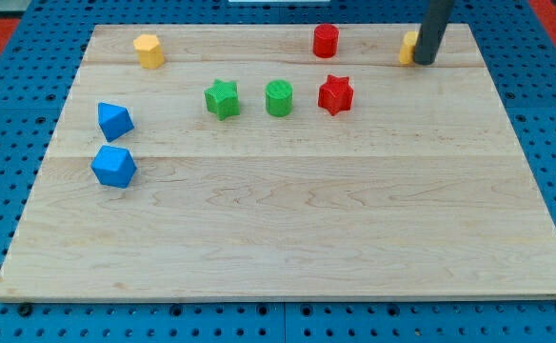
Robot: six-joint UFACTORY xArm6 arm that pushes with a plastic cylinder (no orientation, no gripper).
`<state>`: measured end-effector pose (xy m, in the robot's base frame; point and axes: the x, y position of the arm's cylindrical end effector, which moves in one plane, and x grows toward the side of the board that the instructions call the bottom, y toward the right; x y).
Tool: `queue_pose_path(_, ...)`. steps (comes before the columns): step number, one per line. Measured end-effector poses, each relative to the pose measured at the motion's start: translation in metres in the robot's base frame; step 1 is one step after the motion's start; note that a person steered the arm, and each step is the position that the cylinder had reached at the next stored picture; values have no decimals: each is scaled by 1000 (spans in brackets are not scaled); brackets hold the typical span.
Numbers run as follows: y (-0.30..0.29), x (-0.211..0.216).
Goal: Locate the blue triangle at the bottom side of the green star
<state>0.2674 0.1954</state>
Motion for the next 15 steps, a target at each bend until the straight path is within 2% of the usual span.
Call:
queue_pose_path(2, -12, -19)
queue_pose_path(4, -12, -12)
queue_pose_path(7, -83, 48)
queue_pose_path(9, -76, 157)
queue_pose_path(10, -140, 197)
queue_pose_path(12, -289, 246)
queue_pose_path(13, -375, 248)
queue_pose_path(14, -445, 209)
queue_pose_path(15, -486, 158)
